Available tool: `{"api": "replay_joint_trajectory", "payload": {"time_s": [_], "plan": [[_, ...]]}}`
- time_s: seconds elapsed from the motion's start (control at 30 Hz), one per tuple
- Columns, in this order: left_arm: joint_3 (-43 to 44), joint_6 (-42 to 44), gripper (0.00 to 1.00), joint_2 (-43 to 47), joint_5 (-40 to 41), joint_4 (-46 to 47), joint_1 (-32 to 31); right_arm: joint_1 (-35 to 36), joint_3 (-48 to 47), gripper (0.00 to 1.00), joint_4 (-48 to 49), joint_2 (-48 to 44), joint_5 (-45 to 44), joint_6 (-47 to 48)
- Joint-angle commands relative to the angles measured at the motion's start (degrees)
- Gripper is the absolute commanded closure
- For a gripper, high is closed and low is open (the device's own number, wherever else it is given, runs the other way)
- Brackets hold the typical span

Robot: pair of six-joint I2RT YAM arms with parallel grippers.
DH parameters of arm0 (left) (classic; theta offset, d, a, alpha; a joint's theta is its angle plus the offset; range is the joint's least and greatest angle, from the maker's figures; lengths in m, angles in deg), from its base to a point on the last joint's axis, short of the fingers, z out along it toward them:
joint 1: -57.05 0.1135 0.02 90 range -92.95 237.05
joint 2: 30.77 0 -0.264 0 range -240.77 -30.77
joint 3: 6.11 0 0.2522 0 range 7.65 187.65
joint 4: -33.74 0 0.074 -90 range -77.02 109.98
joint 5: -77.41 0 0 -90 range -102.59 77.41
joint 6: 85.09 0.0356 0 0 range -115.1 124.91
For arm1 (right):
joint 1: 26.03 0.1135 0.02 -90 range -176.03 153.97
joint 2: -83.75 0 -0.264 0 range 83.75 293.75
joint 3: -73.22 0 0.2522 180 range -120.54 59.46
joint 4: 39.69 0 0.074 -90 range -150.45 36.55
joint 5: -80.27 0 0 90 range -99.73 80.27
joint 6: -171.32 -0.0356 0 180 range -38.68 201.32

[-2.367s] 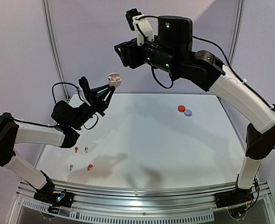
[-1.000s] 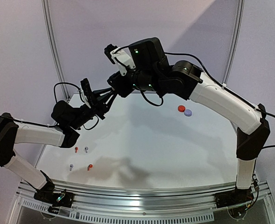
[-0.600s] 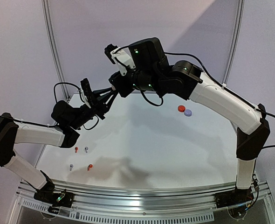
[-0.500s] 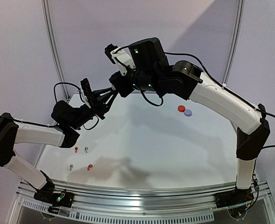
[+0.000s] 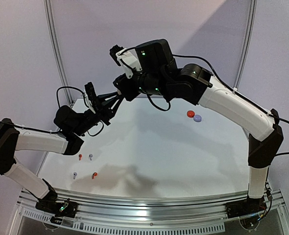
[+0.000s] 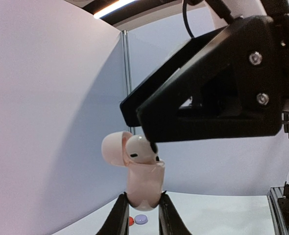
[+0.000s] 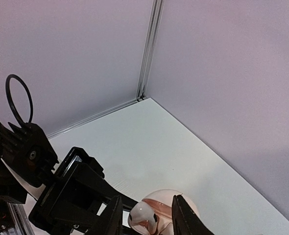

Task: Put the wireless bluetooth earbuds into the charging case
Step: Adjust the left earbud in the left side groove of the charging case.

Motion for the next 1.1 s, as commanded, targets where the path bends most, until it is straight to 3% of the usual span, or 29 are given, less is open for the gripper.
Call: {"api": "replay_joint_trajectory", "payload": {"time_s": [0.0, 0.57, 0.93, 1.07], "plan": [[-0.69, 0.24, 1.0, 0.66, 0.15, -0.31, 0.47, 0.35, -1.42, 0.66, 0.22, 1.85, -0.92, 0.29], [-0.96, 0.53, 1.0, 0.88, 1.85, 0.71, 0.48, 0.36, -1.33, 0.77, -0.77, 1.84, -2.38, -0.14], [-0.95, 0.56, 1.0, 0.93, 2.62, 1.13, 0.45, 0.41, -1.07, 0.77, -0.03, 1.51, -2.36, -0.37], [-1.08, 0.64, 1.0, 1.01, 2.59, 1.01, 0.48, 0.42, -1.15, 0.73, 1.34, 1.57, -1.66, -0.33]]}}
